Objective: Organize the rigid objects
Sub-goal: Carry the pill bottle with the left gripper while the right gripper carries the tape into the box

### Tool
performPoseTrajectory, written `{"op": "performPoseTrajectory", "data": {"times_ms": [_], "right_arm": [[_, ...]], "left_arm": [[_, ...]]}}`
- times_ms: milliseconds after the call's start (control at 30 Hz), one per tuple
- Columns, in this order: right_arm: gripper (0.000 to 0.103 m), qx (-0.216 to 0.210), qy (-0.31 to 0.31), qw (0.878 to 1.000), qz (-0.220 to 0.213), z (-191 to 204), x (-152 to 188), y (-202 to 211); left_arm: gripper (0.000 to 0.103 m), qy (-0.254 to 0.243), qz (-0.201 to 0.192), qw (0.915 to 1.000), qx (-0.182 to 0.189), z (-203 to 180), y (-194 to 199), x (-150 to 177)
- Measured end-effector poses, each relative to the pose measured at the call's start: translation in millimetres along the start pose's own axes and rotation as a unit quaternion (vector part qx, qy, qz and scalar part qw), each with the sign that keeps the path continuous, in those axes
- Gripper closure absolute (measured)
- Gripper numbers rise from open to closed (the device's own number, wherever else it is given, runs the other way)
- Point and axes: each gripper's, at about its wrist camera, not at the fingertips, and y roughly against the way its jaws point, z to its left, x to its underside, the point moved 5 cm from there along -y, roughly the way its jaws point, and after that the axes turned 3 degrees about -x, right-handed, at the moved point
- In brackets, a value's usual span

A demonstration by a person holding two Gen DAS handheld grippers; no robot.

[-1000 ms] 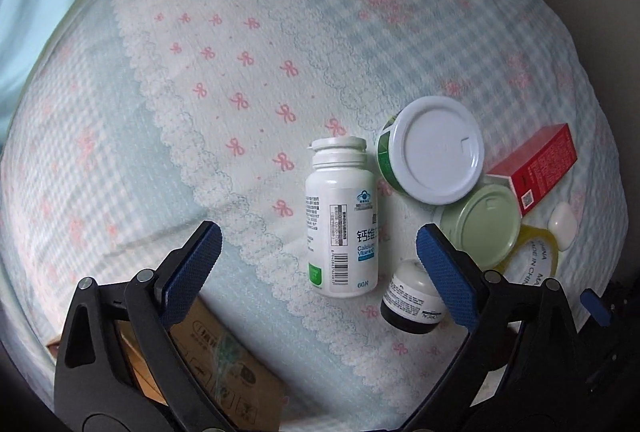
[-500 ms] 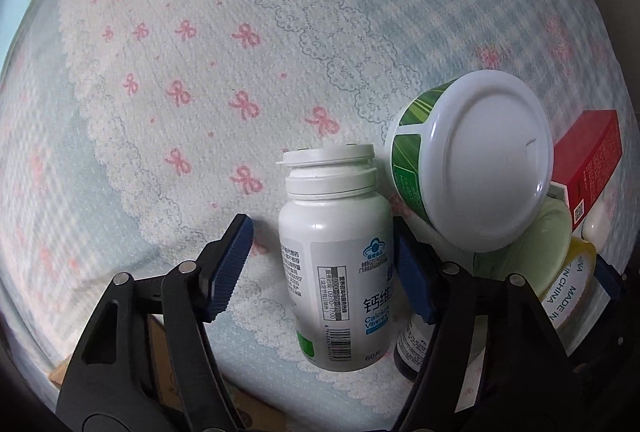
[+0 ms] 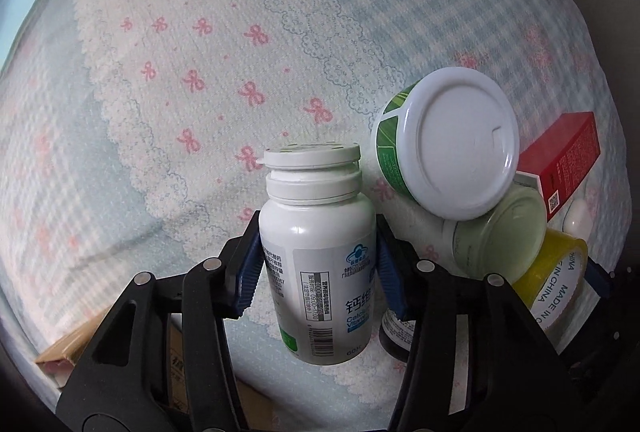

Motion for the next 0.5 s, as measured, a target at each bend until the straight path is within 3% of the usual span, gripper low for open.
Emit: {"op": "performPoseTrajectory", "data": {"times_ms": [300, 500], "right_arm": [[0.008, -0.012, 0.007, 0.998, -0.057, -22, 7, 80], [0.008, -0.038, 0.047, 0.994, -0.087, -4, 11, 165]], "left_arm": [[0.056, 0.051, -0.067, 0.9964, 0.013, 7, 97, 33], [0.056, 0.104, -0.115, 0.9873, 0.032, 30, 209, 79]]}}
